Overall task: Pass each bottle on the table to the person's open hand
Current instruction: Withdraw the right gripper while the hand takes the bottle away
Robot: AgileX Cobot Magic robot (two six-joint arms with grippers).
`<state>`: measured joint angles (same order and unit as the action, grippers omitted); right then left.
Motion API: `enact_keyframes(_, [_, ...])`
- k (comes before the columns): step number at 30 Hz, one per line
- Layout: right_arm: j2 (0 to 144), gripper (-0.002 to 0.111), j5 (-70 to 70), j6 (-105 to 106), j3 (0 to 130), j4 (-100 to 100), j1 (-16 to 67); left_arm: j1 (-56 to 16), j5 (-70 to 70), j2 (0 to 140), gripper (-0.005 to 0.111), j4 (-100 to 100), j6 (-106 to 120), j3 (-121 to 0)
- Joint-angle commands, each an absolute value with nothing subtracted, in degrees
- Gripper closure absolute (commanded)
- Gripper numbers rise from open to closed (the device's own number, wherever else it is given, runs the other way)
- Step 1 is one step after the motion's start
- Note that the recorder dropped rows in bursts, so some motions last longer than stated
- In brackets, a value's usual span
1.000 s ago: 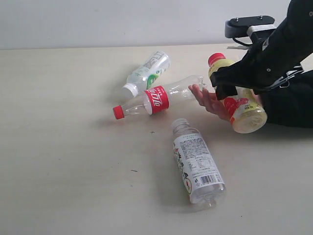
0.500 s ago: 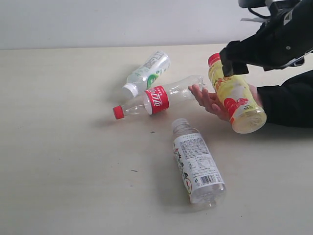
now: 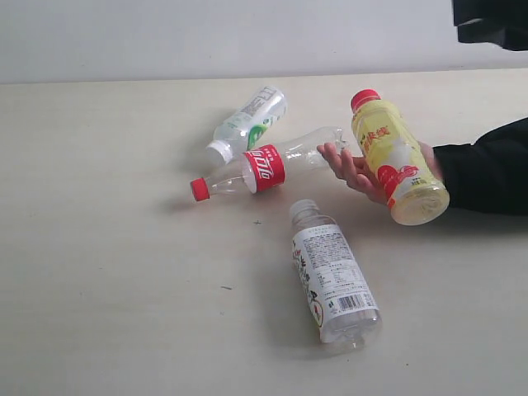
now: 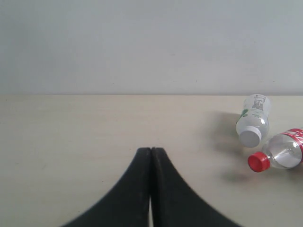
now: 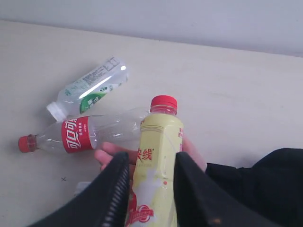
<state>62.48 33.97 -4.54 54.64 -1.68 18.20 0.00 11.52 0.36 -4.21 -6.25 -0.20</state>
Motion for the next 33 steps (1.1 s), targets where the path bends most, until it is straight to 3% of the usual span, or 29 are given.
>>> enact_keyframes(1, [54.12,0.089,34.23,-0.84,48.85,-4.72,17.98,0.00,11.38,0.00,0.107,-4.36,-6.28,0.00])
enact_keyframes(7, [46.37,0.108,35.97,13.01,41.04,-20.96,17.98,0.00,11.38,0.00,0.107,-4.36,-6.28,0.00])
enact_keyframes(20, [42.94,0.108,41.43,35.97,29.95,-46.24,17.98,0.00,11.38,0.00,0.107,-4.36,-6.28,0.00])
enact_keyframes(27, [31.50,0.108,29.59,36.44,22.37,-48.83,17.98,0.00,11.38,0.00,0.107,-4.36,-6.28,0.00])
enact_keyframes(33, [25.98,0.108,29.05,39.57,17.70,-53.54,17.98,0.00,11.38,0.00,0.107,-4.36,-6.28,0.00])
